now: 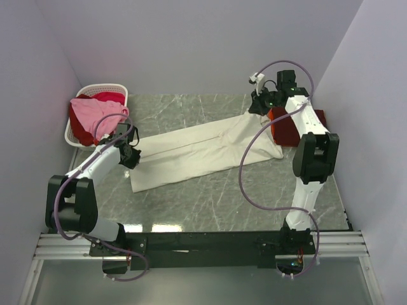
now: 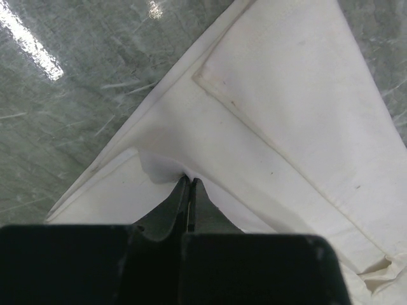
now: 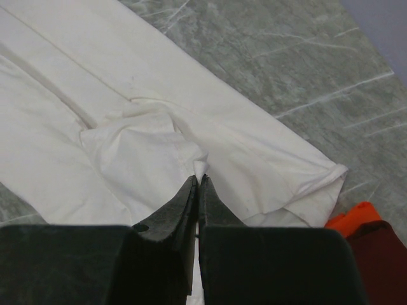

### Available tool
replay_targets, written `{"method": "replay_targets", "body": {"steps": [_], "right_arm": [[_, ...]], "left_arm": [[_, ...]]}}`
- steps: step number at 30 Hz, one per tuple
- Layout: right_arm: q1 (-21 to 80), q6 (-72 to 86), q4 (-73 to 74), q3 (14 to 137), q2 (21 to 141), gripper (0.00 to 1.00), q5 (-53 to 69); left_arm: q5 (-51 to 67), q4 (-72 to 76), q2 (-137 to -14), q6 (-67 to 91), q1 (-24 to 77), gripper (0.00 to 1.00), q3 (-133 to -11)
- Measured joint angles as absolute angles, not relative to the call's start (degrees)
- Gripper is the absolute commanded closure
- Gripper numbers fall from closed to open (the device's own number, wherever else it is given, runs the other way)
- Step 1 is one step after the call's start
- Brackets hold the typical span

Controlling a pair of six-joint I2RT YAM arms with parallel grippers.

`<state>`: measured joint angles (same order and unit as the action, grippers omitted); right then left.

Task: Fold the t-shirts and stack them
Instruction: Fold the tshirt

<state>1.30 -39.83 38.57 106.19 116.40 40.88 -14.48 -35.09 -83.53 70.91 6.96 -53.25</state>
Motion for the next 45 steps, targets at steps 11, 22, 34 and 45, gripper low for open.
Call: {"method": "replay_targets", "body": {"steps": [11,22,34,45], "right_arm": [[2.48,-38.79,38.57,108.12,119.33,1.00,38.81],[3.60,-37.50,38.46,111.98,121.82,1.00,37.52],[4.14,-35.81,38.11,113.62,123.20,0.94,35.68],[4.58,-32.14,36.82,114.48,125.64,0.30,23.59]], "left_arm": [[-14.85,-35.16,-84.25,70.67,6.94,1.00,-53.69],[-15.75,-35.38,-84.05,70.72,6.61,1.00,-53.69],[-16.01,-35.38,-84.05,70.70,6.00,0.92,-53.58],[-15.75,-38.17,-83.48,67.85,5.21,0.34,-54.39]]}}
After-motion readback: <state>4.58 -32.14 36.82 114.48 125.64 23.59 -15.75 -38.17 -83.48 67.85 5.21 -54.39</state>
